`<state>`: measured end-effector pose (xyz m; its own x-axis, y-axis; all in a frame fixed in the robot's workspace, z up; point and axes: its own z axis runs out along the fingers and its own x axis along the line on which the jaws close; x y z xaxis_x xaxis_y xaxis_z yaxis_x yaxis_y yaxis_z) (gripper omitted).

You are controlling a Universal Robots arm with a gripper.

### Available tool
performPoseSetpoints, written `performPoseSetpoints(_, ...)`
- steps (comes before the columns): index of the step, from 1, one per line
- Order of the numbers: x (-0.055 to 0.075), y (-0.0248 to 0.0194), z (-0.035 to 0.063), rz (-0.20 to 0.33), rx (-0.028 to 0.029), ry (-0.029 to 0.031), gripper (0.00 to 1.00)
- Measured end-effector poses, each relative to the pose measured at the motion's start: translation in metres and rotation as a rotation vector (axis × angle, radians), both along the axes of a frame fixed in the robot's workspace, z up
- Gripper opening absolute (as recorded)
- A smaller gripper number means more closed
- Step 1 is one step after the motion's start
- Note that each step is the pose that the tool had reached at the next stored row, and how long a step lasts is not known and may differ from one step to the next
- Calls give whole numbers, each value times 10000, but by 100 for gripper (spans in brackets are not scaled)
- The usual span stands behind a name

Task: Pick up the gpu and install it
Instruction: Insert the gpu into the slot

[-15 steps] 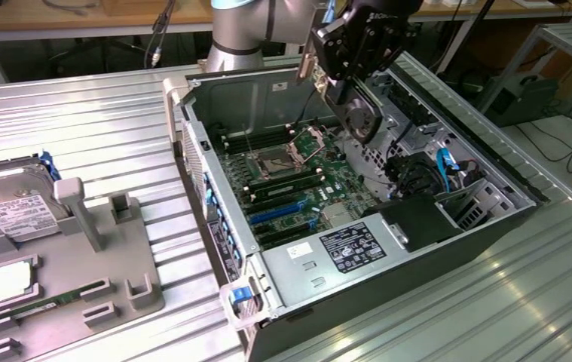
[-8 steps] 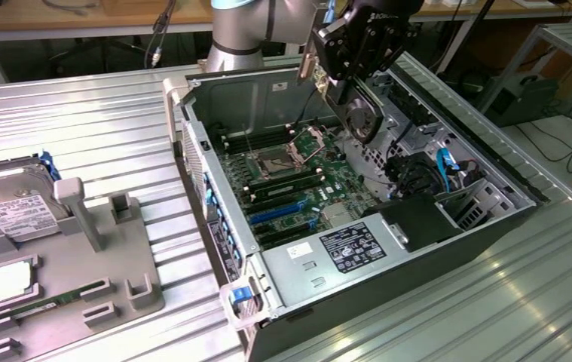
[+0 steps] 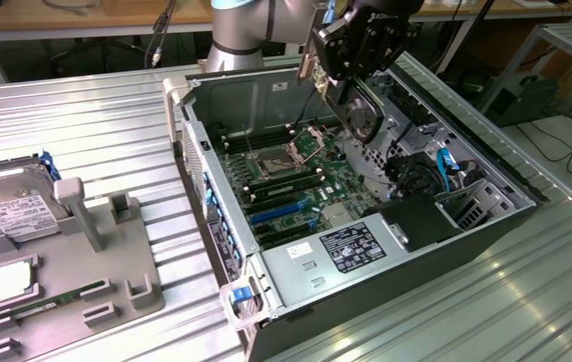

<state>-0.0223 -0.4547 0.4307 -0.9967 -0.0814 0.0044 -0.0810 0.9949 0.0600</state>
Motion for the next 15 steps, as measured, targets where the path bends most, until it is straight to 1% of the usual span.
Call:
performPoseSetpoints(8,0,0,0,1381,0,0,28)
performPoseSetpoints(15,0,0,0,2295,0,0,28)
